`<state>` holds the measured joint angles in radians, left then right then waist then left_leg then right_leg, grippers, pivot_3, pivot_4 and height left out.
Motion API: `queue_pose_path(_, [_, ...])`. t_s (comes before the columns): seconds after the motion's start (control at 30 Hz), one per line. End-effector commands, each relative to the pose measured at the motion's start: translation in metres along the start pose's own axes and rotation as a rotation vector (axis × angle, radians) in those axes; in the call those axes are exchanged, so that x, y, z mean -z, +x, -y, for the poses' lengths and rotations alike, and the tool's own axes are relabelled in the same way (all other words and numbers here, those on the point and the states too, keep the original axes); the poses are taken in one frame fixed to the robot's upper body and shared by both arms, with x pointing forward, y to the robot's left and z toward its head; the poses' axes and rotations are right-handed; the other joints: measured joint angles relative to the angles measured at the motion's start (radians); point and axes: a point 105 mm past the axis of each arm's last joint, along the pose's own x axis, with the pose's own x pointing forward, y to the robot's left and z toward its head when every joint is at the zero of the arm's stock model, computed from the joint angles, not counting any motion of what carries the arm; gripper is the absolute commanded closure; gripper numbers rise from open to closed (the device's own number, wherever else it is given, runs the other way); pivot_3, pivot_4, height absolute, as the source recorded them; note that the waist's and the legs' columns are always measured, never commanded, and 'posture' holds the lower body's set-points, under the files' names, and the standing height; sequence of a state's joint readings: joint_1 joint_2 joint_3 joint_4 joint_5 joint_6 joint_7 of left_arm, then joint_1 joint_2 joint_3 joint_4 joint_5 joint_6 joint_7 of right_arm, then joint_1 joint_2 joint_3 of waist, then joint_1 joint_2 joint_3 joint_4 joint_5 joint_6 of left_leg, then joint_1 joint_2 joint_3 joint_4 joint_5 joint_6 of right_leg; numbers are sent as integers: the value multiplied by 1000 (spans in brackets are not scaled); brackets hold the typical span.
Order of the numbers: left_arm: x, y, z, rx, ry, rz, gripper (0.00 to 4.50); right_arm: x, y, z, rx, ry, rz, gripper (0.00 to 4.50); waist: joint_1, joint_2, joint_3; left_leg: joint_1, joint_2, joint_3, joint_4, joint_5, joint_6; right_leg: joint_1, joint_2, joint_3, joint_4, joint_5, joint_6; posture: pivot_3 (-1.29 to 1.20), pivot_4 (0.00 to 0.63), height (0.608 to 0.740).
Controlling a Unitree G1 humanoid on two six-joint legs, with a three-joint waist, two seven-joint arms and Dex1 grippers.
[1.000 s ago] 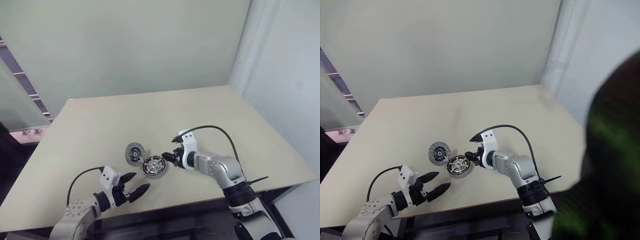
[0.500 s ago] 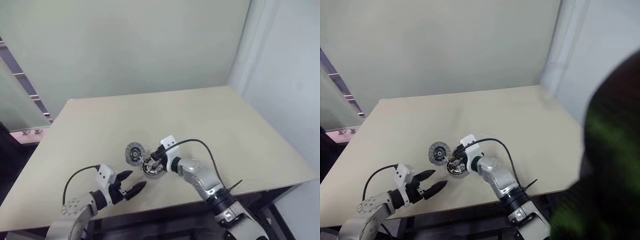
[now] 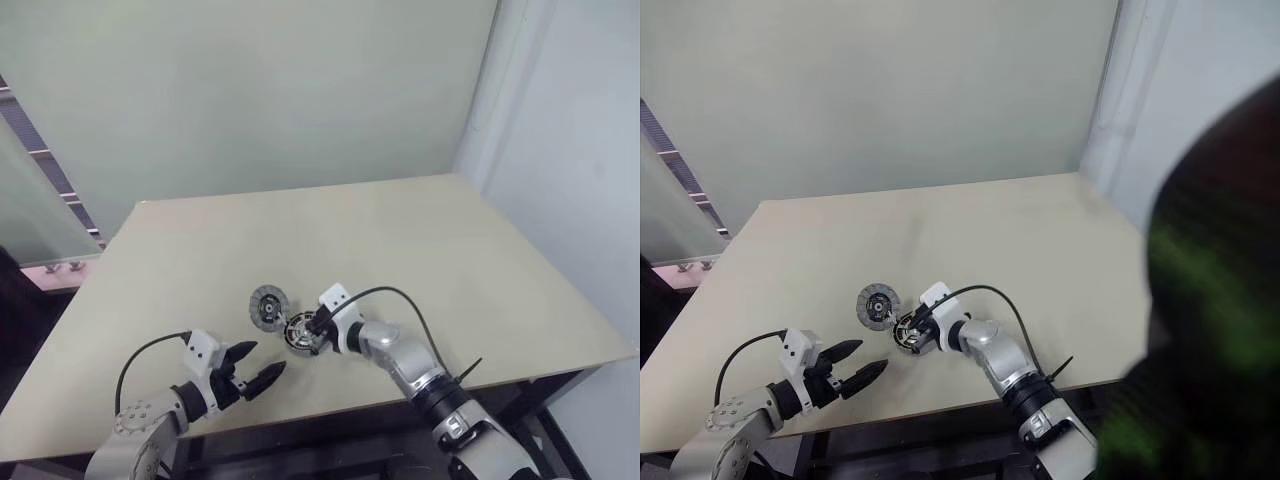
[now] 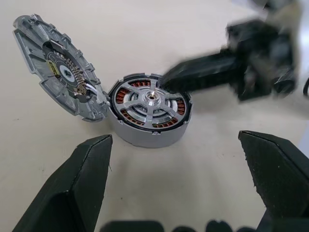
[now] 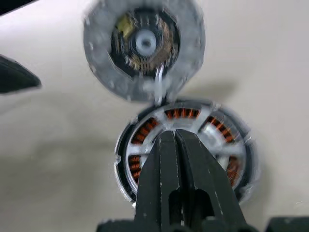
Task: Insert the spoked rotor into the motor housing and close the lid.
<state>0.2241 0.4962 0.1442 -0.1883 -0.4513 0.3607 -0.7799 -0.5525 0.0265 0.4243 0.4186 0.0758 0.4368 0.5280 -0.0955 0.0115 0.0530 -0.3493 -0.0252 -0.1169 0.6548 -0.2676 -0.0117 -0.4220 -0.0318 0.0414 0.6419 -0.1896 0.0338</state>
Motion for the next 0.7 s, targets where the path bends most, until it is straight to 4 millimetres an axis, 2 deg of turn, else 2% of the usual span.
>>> queue_pose_path(0.03, [-13, 1, -3, 1, 43, 34, 0, -28, -7, -8, -82, -183, -20, 3821, 0, 0, 0, 0, 0, 0, 0, 0, 0, 0, 0, 0, 0, 0, 0, 0, 0, 740])
queue_pose_path(0.2, [-11, 1, -5, 7, 57, 14, 0, -25, -16, -8, -148, -455, -125, 2066, 0, 0, 0, 0, 0, 0, 1, 0, 0, 0, 0, -1, 0, 0, 0, 0, 0, 740])
queue_pose_path(0.4, [-8, -10, -13, -7, 109, -54, 0, -12, -23, -16, -285, -647, -269, 68, -1, -1, 0, -1, 0, 0, 0, 0, 0, 0, 0, -1, 0, 0, 0, 0, 0, 740])
queue_pose_path(0.57, [-7, -21, -21, -12, 163, -125, 0, -4, -23, -15, -331, -757, -346, 68, -1, -1, 0, 0, 0, 0, 0, 0, 0, -1, 0, -2, 0, 0, 0, 0, 0, 740])
queue_pose_path(0.7, [-16, -22, -23, -19, 179, -117, 0, -3, -17, -12, -318, -829, -368, 68, 1, -1, 0, -1, 0, 0, 0, 0, 0, -1, -1, -1, 0, 0, 0, 0, 0, 740])
